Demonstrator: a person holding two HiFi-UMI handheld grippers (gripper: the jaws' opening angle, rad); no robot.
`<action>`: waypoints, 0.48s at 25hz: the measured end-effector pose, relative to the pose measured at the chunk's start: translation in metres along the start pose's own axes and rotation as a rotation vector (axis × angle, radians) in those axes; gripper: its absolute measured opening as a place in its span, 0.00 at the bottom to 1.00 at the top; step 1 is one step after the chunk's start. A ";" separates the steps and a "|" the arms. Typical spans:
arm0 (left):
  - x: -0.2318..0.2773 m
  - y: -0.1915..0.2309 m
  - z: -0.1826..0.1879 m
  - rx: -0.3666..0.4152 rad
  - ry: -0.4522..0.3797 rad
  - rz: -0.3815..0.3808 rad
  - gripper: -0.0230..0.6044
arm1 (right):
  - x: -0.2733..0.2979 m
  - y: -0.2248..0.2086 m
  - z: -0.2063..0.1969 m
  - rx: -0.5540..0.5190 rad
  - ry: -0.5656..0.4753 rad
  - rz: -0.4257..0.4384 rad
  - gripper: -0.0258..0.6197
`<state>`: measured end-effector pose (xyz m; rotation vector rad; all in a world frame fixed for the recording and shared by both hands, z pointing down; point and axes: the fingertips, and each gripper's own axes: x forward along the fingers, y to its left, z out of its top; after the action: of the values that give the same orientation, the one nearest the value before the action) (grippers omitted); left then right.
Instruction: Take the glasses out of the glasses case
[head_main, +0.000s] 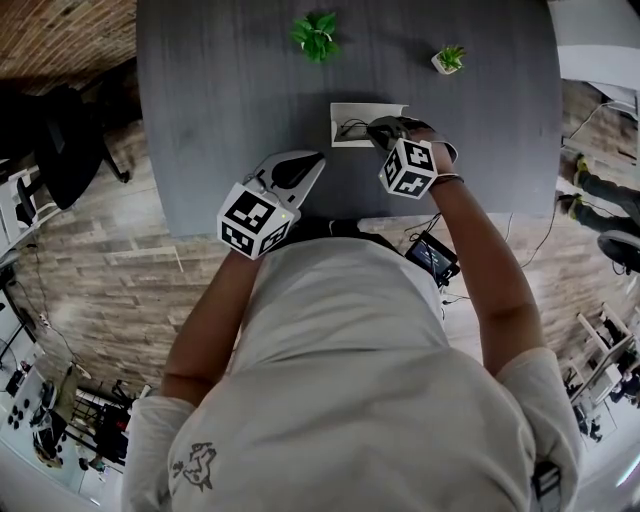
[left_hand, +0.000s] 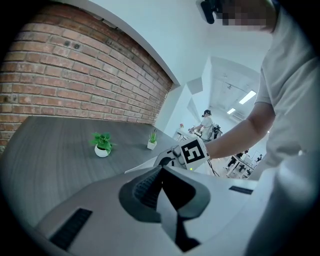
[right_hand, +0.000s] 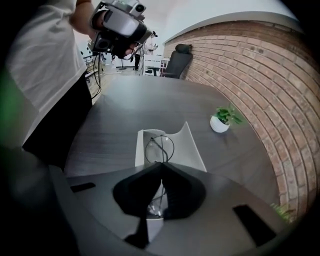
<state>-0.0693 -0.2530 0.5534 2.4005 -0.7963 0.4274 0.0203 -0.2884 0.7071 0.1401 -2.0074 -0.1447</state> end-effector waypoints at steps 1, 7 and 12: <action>0.000 -0.003 0.000 0.003 -0.002 0.001 0.05 | -0.003 -0.003 0.001 0.000 -0.006 -0.018 0.06; -0.002 -0.023 0.004 0.028 -0.012 0.007 0.05 | -0.028 -0.020 0.009 0.001 -0.049 -0.122 0.06; -0.006 -0.040 0.004 0.043 -0.028 0.016 0.06 | -0.050 -0.022 0.020 0.006 -0.090 -0.174 0.06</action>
<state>-0.0484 -0.2260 0.5311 2.4460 -0.8265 0.4222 0.0246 -0.3010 0.6502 0.3176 -2.0838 -0.2602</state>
